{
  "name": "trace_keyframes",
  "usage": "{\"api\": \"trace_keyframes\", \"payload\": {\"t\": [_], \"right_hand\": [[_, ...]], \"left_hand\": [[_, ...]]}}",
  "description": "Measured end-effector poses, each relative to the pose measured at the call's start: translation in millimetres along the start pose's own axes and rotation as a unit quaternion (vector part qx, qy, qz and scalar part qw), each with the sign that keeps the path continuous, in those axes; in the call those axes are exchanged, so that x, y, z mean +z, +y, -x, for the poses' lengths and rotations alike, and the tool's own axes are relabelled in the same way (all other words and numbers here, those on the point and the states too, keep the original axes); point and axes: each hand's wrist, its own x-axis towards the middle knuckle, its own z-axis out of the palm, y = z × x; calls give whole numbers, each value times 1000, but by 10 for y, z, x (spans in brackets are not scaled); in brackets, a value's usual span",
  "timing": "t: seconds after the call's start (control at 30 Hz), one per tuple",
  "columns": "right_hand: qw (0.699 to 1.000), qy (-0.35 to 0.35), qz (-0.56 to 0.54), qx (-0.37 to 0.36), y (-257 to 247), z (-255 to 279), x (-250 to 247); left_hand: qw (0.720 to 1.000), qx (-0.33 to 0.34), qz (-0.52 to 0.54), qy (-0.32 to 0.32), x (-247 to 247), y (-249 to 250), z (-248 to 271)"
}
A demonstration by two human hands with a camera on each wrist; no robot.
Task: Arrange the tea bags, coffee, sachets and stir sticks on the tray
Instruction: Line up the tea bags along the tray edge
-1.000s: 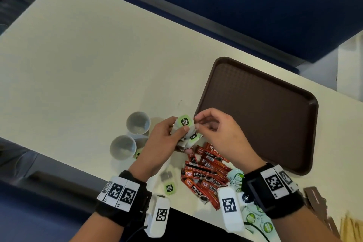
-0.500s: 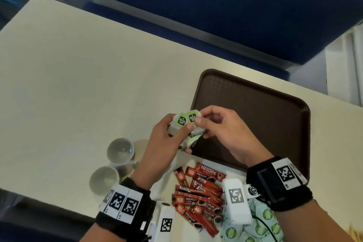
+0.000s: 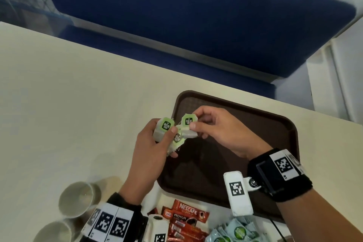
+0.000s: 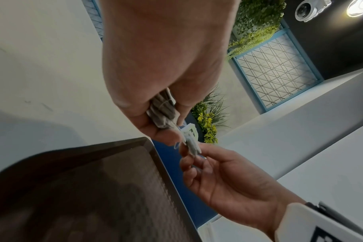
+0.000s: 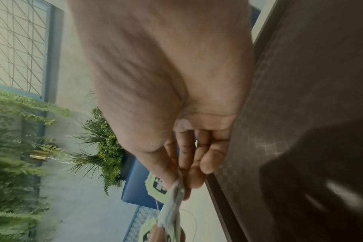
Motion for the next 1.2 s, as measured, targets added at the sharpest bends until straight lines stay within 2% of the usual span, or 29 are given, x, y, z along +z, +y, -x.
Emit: {"api": "trace_keyframes", "payload": {"t": [0.2, 0.33, 0.6, 0.87, 1.2], "right_hand": [[993, 110, -42, 12, 88, -326, -49], [979, 196, 42, 19, 176, -595, -46], [961, 240, 134, -9, 345, -965, -1], [946, 267, 177, -38, 370, -1024, -11], [935, 268, 225, -54, 392, -1089, -40]], "left_hand": [[999, -11, 20, 47, -96, -54, -154], [998, -11, 3, 54, -196, -100, -231], [999, -10, 0, 45, -242, -121, -360], [999, -13, -15, 42, -188, -123, -447], [999, -12, -23, 26, -65, -90, -534]]}}
